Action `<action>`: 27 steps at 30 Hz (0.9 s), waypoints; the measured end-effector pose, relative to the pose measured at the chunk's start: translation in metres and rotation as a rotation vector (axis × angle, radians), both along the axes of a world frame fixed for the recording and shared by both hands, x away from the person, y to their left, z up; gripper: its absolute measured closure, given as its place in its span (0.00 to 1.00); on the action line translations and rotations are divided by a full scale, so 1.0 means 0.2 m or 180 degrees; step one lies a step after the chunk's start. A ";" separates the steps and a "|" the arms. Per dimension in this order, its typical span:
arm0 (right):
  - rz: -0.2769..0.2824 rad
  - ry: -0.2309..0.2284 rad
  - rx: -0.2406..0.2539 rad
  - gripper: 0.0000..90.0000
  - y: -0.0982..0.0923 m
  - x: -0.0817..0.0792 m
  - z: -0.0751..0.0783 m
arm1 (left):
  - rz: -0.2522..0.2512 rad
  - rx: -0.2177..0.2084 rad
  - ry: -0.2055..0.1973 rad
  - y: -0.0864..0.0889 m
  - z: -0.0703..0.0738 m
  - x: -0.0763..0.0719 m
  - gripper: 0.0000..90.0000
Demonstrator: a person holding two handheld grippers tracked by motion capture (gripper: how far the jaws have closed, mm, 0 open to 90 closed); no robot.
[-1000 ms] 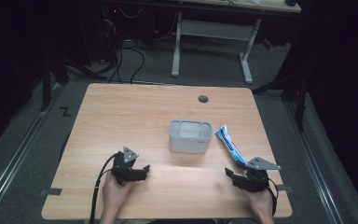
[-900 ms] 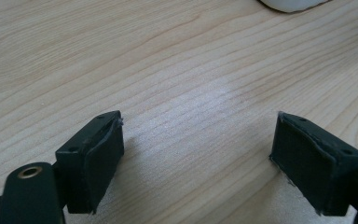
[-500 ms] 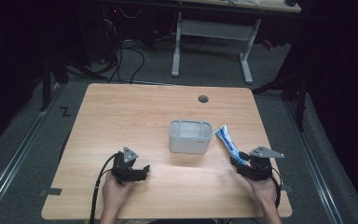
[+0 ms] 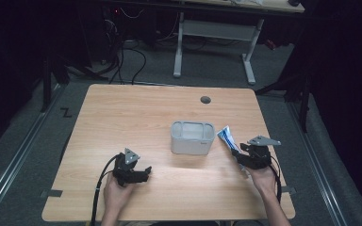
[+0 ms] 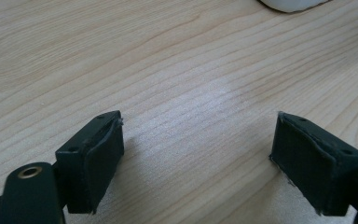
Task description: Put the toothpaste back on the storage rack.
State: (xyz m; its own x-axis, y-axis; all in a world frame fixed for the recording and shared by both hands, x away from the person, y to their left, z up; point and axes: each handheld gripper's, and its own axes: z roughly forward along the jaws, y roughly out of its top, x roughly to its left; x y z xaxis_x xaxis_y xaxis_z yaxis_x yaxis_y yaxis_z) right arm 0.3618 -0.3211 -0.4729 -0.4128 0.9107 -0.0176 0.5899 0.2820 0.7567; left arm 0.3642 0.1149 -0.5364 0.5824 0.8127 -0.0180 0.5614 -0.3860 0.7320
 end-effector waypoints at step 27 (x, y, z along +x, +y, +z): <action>-0.0051 0.0266 -0.0277 0.53 0.10 0.24 -0.03 | 0.0000 0.0000 0.0000 0.00 0.00 0.00 0.19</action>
